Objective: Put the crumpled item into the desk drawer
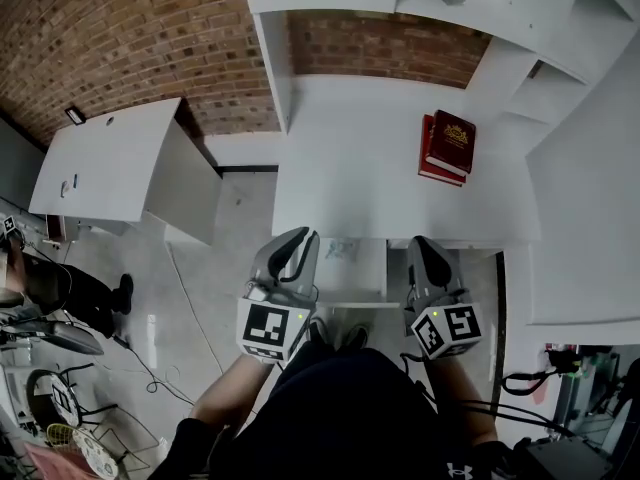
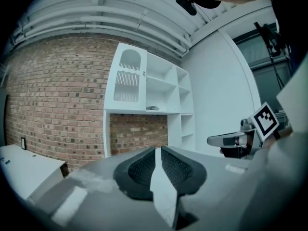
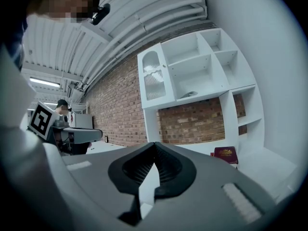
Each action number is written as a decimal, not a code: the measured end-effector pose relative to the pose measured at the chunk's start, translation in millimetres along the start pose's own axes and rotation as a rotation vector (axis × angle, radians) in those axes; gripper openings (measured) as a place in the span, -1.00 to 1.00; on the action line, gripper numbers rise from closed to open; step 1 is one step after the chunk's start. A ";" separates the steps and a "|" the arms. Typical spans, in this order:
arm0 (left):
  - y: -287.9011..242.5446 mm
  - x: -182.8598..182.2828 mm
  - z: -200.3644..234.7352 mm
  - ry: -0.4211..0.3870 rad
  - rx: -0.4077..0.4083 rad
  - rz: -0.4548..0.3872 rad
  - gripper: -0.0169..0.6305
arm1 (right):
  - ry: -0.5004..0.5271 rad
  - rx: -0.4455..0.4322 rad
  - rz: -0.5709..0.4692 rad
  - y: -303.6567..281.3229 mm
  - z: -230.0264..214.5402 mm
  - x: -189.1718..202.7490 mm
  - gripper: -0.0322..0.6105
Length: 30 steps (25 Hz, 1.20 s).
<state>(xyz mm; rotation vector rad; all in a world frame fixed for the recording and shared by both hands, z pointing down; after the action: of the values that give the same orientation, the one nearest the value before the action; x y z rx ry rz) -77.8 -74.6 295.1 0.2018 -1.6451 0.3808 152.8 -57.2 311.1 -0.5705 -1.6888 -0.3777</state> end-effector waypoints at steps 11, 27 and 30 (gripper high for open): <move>-1.4 -9.9 -1.2 -0.003 0.008 -0.034 -0.89 | 0.047 0.002 -0.058 0.8 -6.2 -25.3 -0.89; -15.9 -4.9 26.8 0.016 -0.065 -0.036 -0.94 | 0.097 -0.028 -0.087 -8.1 -9.9 -25.7 -0.89; -17.3 -2.1 25.8 0.015 -0.063 -0.028 -0.94 | 0.095 -0.026 -0.080 -9.7 -10.9 -23.0 -0.89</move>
<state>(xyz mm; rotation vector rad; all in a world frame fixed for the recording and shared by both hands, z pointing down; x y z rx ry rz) -95.4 -100.2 293.4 0.1743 -1.6350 0.3078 159.2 -74.9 291.3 -0.4972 -1.6205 -0.4774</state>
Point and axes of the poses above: the fingertips, and each gripper's own axes: y backward along the fingers, z to its left, x out of its underside, the point moved 6 cm from there along y, backward along the fingers, and after that the axes turned 12 degrees about -x, right-handed, at the moved point
